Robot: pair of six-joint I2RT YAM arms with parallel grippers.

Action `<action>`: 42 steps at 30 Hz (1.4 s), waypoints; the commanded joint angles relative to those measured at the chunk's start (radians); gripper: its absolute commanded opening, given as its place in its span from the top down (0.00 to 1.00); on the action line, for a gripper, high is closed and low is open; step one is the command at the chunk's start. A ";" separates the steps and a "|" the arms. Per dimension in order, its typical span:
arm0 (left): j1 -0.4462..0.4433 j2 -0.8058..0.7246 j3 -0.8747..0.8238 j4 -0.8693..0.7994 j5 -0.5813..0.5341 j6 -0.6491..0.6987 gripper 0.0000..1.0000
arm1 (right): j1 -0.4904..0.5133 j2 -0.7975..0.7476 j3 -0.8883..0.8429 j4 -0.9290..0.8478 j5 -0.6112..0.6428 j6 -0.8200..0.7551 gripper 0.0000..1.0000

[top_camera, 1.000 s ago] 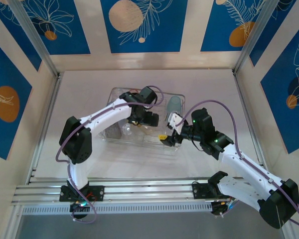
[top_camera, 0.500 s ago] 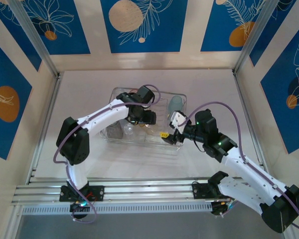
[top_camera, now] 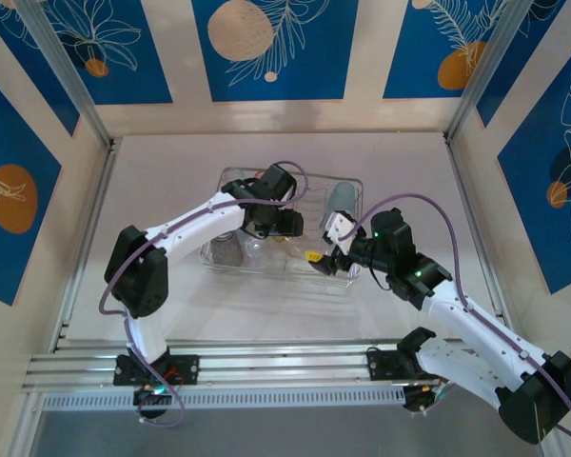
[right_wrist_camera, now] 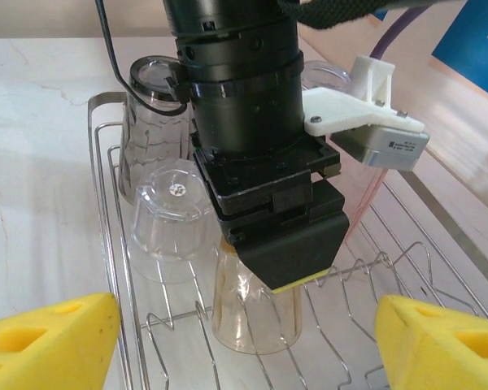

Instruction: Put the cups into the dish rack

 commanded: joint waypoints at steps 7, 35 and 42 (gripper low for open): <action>-0.028 -0.118 -0.037 0.016 -0.088 0.028 0.42 | -0.010 0.050 0.049 -0.053 0.052 0.081 0.19; -0.011 0.040 0.054 -0.093 -0.068 -0.025 0.17 | -0.024 0.049 0.040 -0.048 0.042 0.119 0.19; -0.010 0.064 0.082 -0.099 -0.045 -0.036 0.17 | -0.023 0.049 0.038 -0.043 0.039 0.120 0.19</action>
